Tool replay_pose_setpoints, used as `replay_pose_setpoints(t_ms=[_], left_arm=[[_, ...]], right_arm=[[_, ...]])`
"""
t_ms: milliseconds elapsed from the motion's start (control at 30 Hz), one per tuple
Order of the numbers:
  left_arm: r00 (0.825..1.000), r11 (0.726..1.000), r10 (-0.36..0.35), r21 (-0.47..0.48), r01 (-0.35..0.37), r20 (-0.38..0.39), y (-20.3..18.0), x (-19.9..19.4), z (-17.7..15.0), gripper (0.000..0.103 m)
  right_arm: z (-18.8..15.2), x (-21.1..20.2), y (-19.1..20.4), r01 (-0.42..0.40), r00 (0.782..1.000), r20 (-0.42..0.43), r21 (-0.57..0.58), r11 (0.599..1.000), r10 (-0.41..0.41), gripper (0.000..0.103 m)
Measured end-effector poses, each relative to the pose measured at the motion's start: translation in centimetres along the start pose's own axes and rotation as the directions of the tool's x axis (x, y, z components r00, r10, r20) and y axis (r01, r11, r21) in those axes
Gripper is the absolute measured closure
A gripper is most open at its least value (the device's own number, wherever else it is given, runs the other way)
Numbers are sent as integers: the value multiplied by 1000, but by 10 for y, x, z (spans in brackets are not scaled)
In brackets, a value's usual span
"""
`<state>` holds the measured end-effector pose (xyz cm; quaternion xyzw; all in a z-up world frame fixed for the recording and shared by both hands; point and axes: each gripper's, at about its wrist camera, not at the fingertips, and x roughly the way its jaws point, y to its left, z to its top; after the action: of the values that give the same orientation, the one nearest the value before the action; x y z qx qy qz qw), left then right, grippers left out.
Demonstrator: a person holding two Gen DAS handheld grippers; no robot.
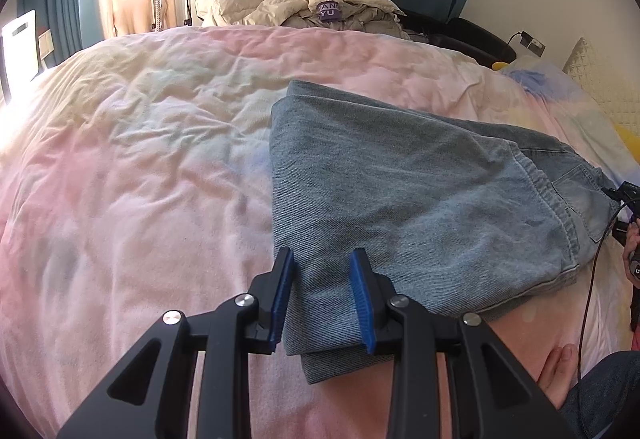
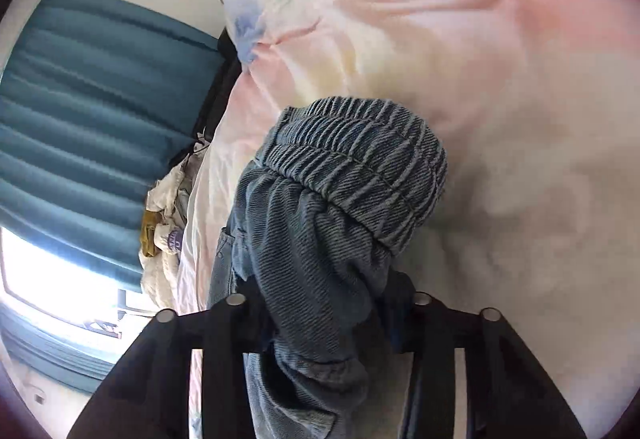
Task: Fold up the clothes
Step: 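Carry the waistband over the folded legs with the right tool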
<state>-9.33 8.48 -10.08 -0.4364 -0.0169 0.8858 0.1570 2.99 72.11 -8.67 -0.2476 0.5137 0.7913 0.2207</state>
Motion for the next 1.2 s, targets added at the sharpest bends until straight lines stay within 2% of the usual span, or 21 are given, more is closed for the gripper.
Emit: replay_pose_setpoints(t_ms=[133, 300, 433, 500, 633, 733, 833, 867, 933, 967, 1033, 1133, 1200], left_arm=[[1000, 1000, -10, -14, 10, 18, 2, -8, 3, 73], [997, 997, -53, -61, 56, 50, 11, -26, 9, 73], [995, 993, -48, -101, 57, 89, 24, -41, 14, 73], [994, 990, -45, -131, 59, 102, 32, -48, 17, 73], [988, 989, 10, -147, 12, 152, 41, -70, 22, 73], [984, 984, -2, -174, 34, 180, 50, -85, 24, 73], [980, 977, -9, -205, 50, 198, 61, -92, 26, 73], [979, 976, -6, -212, 50, 204, 65, -93, 27, 73], [979, 974, 8, -225, 39, 204, 71, -94, 28, 73], [979, 972, 13, -234, 36, 205, 75, -94, 28, 73], [978, 963, 12, -265, 44, 206, 83, -94, 28, 73], [982, 946, -17, -316, 76, 187, 94, -90, 29, 73], [984, 934, -29, -345, 90, 178, 99, -87, 28, 73]], right_arm=[[-14, -22, 69, 11, 997, 79, -215, 977, 6, 80], [-57, -42, 168, 24, 987, 152, -464, 886, 53, 81], [-114, -56, 237, 27, 976, 186, -618, 786, 112, 82], [-148, -57, 265, 31, 971, 190, -693, 720, 142, 82], [-227, -56, 305, 37, 965, 180, -810, 585, 189, 82], [-289, -45, 318, 19, 968, 139, -873, 487, 211, 83], [-354, -23, 314, -16, 981, 61, -920, 390, 184, 85], [-373, -10, 308, -31, 987, 31, -928, 372, 159, 85], [-404, 19, 292, -70, 996, -43, -931, 358, 83, 87], [-418, 35, 285, -89, 996, -81, -931, 355, 38, 87], [-446, 62, 275, -93, 991, -115, -956, 280, -65, 87], [-468, 73, 267, -68, 990, -88, -984, 166, -111, 87], [-464, 68, 268, -61, 994, -76, -984, 169, -83, 87]])
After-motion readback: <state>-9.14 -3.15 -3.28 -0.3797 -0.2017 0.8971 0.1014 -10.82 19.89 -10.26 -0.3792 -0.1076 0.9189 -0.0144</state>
